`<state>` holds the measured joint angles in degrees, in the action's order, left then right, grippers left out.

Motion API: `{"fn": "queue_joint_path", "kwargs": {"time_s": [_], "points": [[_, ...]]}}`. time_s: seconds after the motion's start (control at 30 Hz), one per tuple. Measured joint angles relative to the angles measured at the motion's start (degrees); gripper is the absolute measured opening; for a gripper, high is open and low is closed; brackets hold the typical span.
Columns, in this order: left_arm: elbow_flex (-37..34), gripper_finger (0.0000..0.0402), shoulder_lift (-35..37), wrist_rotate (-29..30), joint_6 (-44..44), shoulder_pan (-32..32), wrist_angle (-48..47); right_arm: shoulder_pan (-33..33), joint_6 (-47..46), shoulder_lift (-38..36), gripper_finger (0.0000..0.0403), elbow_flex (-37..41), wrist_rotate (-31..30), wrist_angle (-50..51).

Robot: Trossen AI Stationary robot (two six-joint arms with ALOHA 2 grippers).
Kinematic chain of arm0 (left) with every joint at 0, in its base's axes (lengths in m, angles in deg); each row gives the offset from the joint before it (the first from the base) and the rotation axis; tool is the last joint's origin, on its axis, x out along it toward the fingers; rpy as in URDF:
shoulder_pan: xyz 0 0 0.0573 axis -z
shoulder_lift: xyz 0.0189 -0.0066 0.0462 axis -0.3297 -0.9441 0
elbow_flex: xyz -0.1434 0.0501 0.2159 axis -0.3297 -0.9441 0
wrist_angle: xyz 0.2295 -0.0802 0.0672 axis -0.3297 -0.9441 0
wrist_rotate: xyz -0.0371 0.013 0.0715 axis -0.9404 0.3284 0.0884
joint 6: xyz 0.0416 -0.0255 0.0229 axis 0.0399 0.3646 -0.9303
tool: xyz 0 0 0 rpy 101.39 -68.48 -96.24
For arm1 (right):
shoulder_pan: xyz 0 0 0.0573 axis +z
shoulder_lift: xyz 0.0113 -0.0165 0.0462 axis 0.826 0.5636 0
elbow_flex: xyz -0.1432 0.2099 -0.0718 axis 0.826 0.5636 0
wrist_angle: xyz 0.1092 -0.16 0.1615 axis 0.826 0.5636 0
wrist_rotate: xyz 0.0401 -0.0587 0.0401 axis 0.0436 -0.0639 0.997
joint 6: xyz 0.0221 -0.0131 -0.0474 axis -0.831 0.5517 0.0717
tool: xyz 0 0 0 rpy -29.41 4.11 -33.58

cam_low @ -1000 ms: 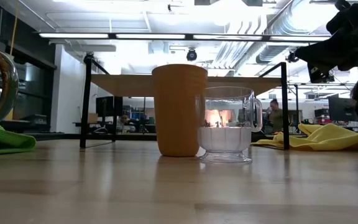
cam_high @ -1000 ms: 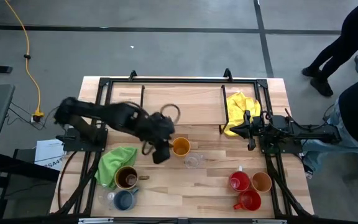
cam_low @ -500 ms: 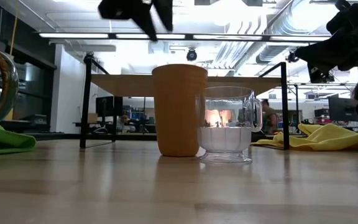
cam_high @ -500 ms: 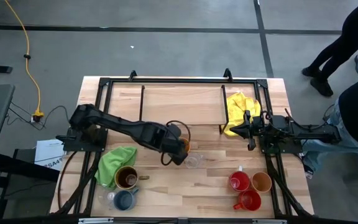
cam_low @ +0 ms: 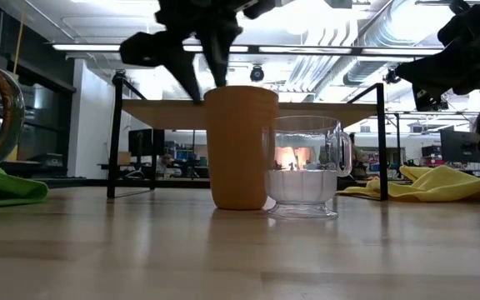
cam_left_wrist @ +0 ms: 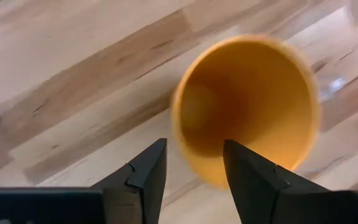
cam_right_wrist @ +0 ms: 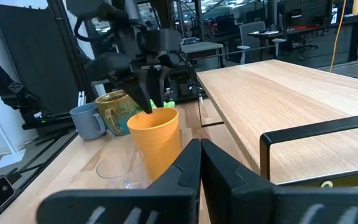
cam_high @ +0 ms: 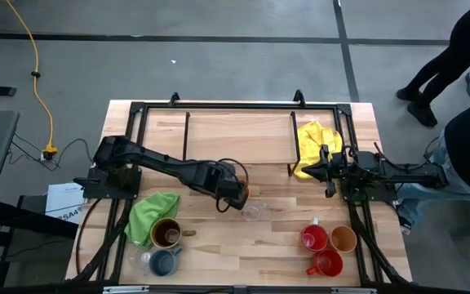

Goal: Stack small to large cups/mugs on shelf
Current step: Put the yellow cup on the shelf

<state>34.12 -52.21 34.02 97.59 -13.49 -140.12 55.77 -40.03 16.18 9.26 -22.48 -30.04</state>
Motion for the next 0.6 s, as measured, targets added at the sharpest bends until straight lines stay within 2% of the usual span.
{"fn": "queue_joint_path", "kwargs": {"time_s": [0.33, 0.6], "points": [[0.00, 0.0145, 0.03, -0.64, -1.40, -3.26, 0.58, 0.02, 0.01, 0.00, 0.0000, 0.00, 0.00, 0.00], [-0.02, 0.0145, -0.83, -2.10, -4.14, -3.08, 0.47, 0.01, 0.01, 0.00, 0.0000, 0.00, -0.01, 0.00]]}}
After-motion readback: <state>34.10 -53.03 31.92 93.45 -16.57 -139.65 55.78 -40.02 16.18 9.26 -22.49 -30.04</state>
